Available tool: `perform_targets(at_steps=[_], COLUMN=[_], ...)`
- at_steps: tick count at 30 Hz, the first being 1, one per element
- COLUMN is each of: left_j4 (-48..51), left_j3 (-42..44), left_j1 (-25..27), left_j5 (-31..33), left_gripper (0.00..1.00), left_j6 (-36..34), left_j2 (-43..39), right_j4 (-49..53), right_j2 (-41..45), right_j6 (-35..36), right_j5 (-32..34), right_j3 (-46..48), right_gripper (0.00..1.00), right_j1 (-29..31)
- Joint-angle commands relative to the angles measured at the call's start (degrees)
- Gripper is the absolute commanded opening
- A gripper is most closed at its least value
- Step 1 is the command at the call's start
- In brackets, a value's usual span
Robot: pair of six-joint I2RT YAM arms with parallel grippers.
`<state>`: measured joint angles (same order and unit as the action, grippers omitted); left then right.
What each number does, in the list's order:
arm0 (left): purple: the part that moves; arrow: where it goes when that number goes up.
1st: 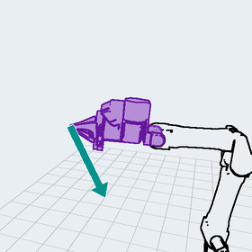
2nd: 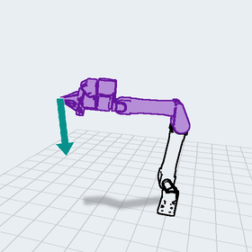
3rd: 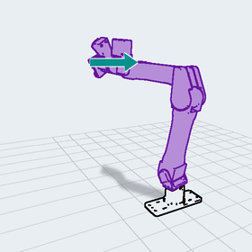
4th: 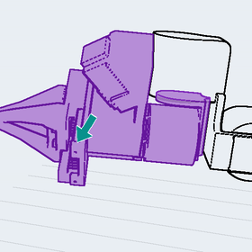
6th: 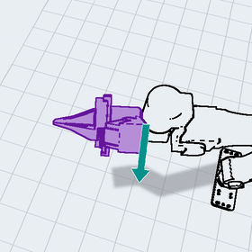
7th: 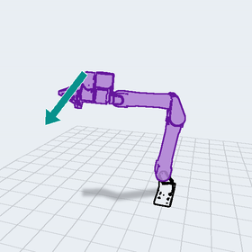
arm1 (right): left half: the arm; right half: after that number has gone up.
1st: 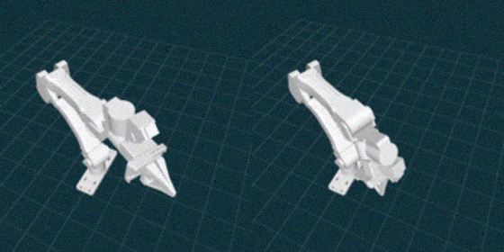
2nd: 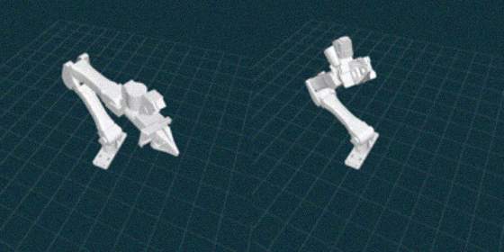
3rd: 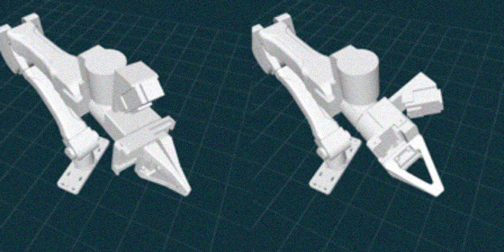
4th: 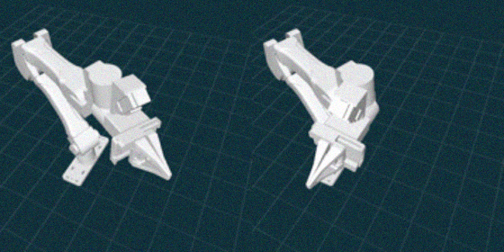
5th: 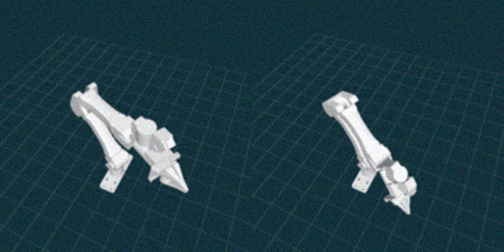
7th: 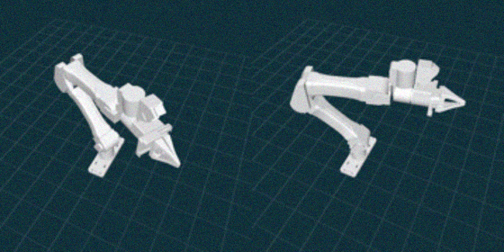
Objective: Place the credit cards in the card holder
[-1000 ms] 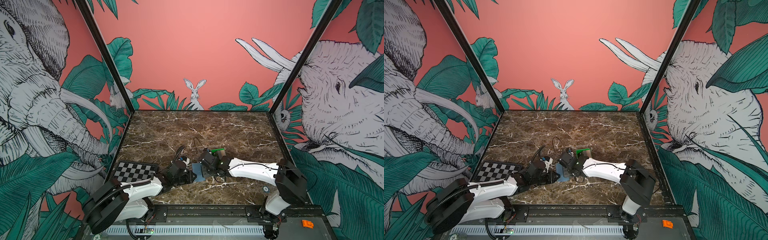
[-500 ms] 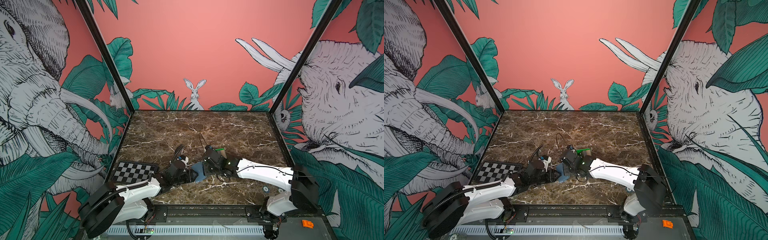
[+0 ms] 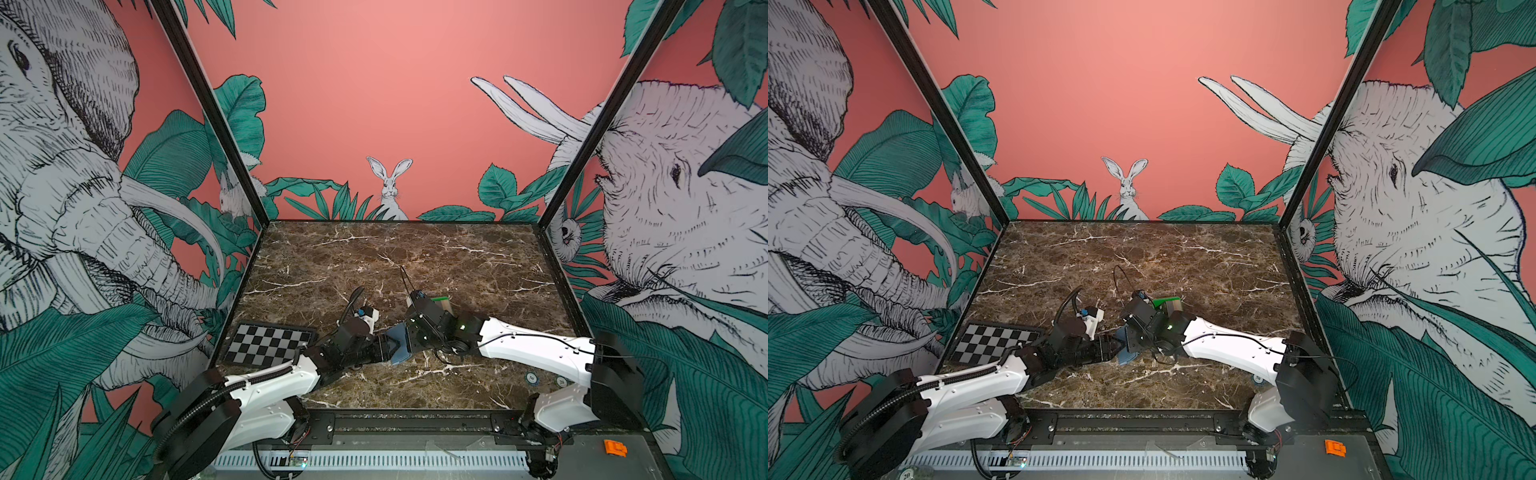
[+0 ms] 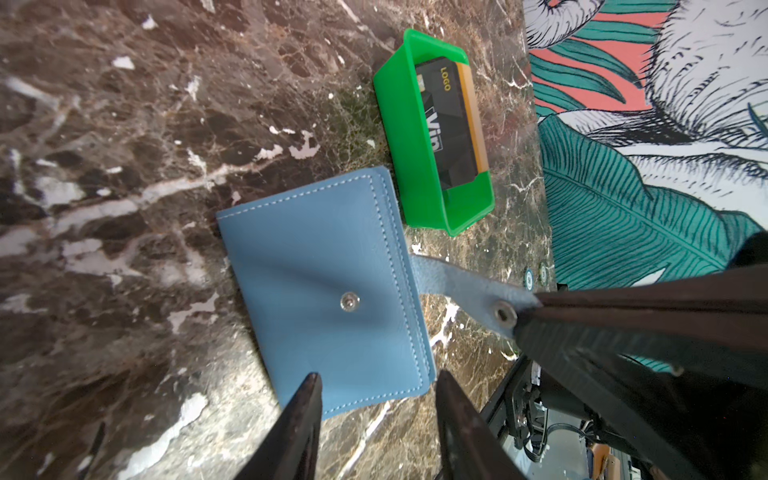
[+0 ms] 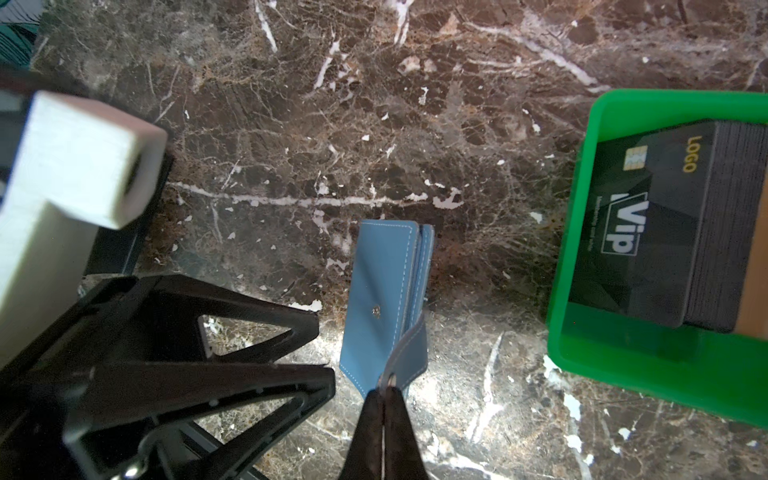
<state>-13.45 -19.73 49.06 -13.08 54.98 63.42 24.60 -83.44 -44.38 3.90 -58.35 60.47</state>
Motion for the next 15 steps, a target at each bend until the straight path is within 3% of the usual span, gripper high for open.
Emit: perform_targets(at_steps=[1, 15], left_j4=[-0.2, -1.5], left_j3=[-0.1, -2.4], left_j1=[0.1, 0.1], left_j5=[0.2, -0.8], left_gripper=[0.47, 0.55], left_j6=[0.5, 0.2], left_j2=[-1.8, 2.2], right_j4=[-0.9, -1.4], right_j2=[2.1, 3.7], right_j6=[0.5, 1.0], right_j5=[-0.8, -1.2], right_j3=[-0.7, 0.6], right_gripper=[0.0, 0.0], right_j1=[0.4, 0.4])
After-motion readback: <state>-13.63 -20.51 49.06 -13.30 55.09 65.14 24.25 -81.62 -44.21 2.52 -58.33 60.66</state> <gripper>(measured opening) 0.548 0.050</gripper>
